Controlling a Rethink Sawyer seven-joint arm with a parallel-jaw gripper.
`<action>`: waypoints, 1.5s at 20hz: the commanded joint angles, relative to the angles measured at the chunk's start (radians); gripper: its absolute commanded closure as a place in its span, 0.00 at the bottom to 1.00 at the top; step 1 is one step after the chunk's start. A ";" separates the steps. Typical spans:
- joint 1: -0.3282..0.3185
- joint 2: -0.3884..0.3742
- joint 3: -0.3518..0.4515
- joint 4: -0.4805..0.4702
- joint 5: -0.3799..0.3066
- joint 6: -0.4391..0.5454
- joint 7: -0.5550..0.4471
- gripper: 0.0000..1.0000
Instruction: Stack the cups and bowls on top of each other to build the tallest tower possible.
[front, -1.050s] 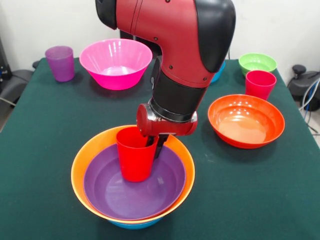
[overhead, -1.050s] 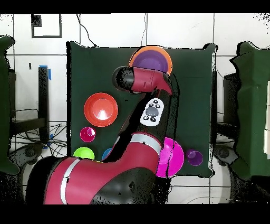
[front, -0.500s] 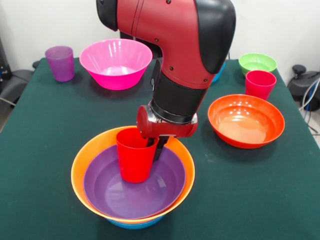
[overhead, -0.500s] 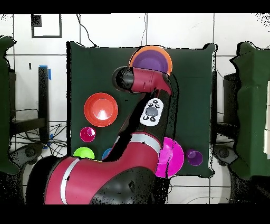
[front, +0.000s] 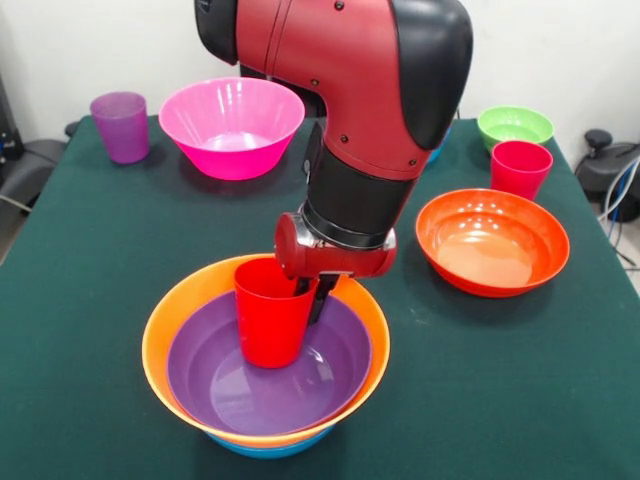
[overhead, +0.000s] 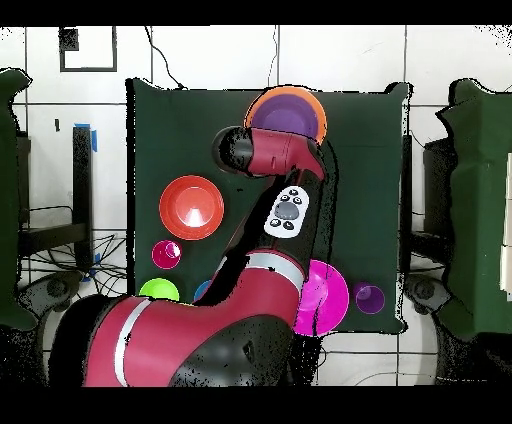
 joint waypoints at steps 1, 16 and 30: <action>0.021 0.075 0.113 -0.004 0.002 -0.032 0.189 1.00; 0.020 0.077 0.120 0.000 -0.009 -0.033 0.186 1.00; 0.022 0.071 0.121 -0.001 -0.011 -0.016 0.178 1.00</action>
